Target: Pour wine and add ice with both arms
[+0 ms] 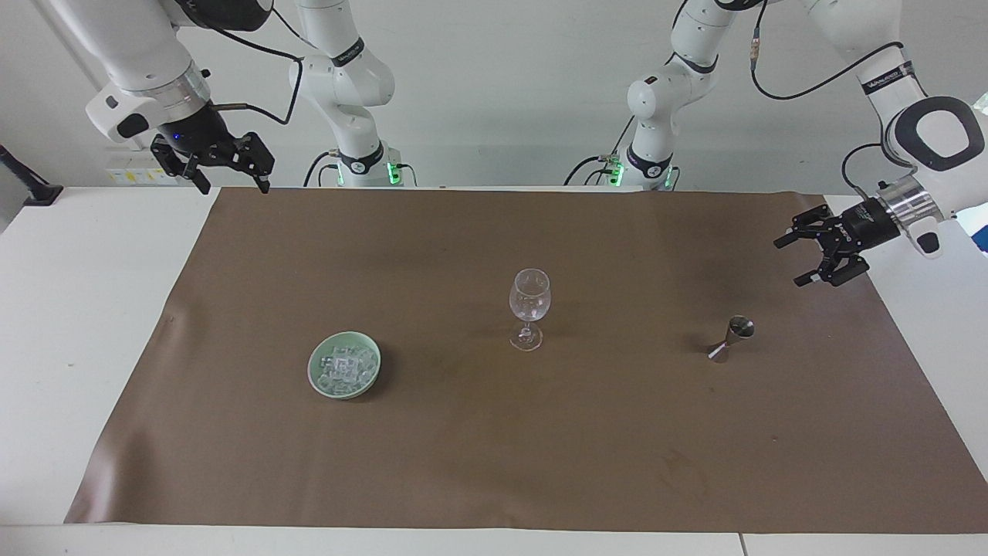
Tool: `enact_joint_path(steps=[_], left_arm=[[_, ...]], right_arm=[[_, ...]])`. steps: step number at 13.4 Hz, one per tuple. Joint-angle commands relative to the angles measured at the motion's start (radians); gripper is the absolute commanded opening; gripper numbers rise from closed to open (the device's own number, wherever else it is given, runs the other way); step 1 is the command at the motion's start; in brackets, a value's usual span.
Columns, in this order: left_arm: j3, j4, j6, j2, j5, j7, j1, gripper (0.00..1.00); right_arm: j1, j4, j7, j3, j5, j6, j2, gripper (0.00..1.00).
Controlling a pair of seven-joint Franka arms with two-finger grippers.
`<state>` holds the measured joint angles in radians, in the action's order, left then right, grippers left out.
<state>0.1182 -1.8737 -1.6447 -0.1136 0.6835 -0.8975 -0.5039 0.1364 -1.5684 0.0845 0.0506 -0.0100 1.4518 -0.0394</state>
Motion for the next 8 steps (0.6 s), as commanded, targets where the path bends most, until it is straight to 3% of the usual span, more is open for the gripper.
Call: enact_joint_path(steps=[1,4,8], left_arm=[[0.000,-0.019,0.040,0.012,0.011,-0.062,-0.001,1.00],[0.000,-0.021,0.059,-0.044,0.049,-0.063,-0.016,1.00],[0.000,-0.076,-0.022,-0.048,0.109,-0.049,-0.056,1.00]], right_arm=[[0.006,-0.004,0.012,0.003,-0.004,-0.007,-0.011,1.00],[0.006,-0.004,0.012,0.003,-0.004,-0.007,-0.011,1.00],[0.006,-0.004,0.011,0.003,-0.004,-0.007,-0.010,1.00]])
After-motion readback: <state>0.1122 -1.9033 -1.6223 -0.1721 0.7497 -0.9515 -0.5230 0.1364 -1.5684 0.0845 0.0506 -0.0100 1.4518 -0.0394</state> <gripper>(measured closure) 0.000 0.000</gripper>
